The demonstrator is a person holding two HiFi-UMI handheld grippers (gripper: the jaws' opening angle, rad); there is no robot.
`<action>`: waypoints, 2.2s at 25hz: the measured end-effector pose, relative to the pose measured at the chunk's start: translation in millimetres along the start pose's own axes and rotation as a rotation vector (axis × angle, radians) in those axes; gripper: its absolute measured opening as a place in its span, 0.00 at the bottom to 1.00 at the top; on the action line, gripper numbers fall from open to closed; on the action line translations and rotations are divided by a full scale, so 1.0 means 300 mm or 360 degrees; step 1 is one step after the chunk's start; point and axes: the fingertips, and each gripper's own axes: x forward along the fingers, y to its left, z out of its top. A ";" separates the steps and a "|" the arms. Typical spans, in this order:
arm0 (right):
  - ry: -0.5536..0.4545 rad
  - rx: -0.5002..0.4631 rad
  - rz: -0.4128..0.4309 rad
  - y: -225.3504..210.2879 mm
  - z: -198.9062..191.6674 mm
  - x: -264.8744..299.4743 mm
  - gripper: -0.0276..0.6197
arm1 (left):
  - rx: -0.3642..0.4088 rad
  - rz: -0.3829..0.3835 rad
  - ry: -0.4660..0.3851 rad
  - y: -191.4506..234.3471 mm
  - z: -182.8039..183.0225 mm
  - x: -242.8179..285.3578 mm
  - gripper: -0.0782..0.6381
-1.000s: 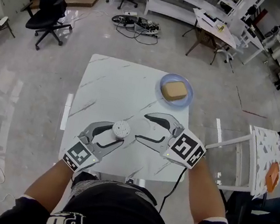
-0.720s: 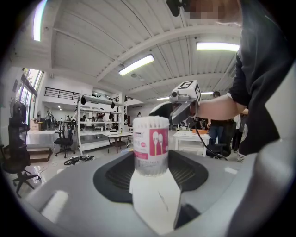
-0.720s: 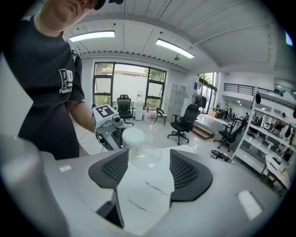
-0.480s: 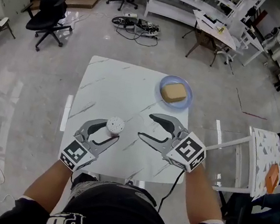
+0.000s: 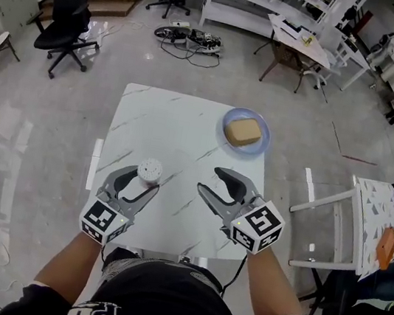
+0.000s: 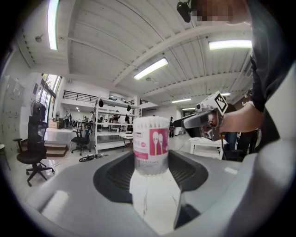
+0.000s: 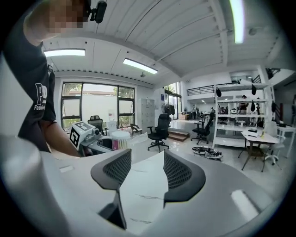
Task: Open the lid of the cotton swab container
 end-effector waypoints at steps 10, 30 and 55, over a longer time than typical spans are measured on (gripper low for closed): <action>-0.0143 0.0197 -0.0227 -0.040 -0.022 -0.086 0.18 | -0.0063 0.0013 -0.0045 0.018 0.055 -0.029 0.51; -0.0062 0.0292 -0.0496 -0.065 -0.206 -0.144 0.04 | -0.0003 0.0053 -0.0023 0.012 0.051 -0.059 0.51; -0.0020 0.0332 -0.0485 -0.073 -0.281 -0.154 0.04 | -0.0003 0.0019 -0.0038 -0.023 0.048 -0.044 0.51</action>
